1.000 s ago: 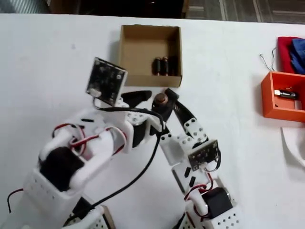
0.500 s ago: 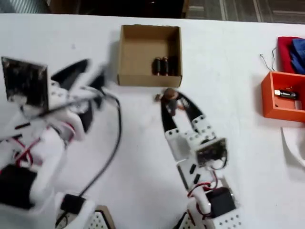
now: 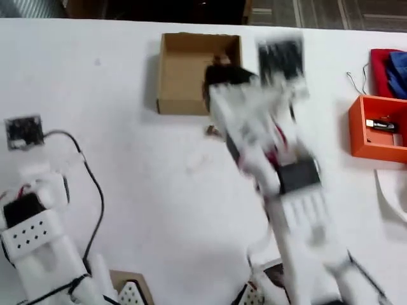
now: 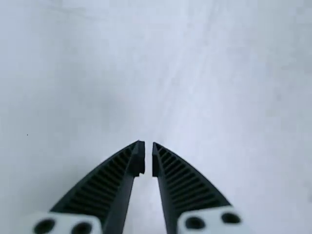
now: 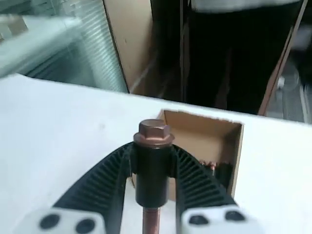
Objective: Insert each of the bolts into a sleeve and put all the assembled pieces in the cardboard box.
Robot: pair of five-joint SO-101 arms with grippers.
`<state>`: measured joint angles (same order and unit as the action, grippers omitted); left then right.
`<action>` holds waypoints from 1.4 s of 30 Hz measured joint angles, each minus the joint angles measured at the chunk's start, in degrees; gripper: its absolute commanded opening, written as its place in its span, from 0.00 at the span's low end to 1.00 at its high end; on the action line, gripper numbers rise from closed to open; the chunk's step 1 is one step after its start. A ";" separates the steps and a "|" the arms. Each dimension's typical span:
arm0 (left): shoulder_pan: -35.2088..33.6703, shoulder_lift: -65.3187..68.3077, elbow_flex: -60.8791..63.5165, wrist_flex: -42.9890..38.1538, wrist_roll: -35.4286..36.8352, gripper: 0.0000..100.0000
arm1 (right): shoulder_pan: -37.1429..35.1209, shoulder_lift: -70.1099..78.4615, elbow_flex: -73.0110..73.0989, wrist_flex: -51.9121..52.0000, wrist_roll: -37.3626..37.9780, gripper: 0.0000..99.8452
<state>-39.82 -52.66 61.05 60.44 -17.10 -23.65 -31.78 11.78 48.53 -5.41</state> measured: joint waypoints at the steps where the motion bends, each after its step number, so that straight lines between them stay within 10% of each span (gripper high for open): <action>1: -0.97 0.00 2.73 -2.11 -2.99 0.05 | 0.18 5.80 -5.10 1.85 -0.88 0.02; 20: -1.93 -0.09 21.19 -17.58 -10.64 0.05 | 3.96 94.95 -90.02 16.44 -4.40 0.02; 42: -1.93 -0.09 21.19 -17.58 -10.64 0.05 | 3.96 100.57 -86.86 8.00 -4.57 0.02</action>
<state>-41.76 -52.75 82.24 42.86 -27.74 -19.69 68.79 -75.08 56.53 -9.98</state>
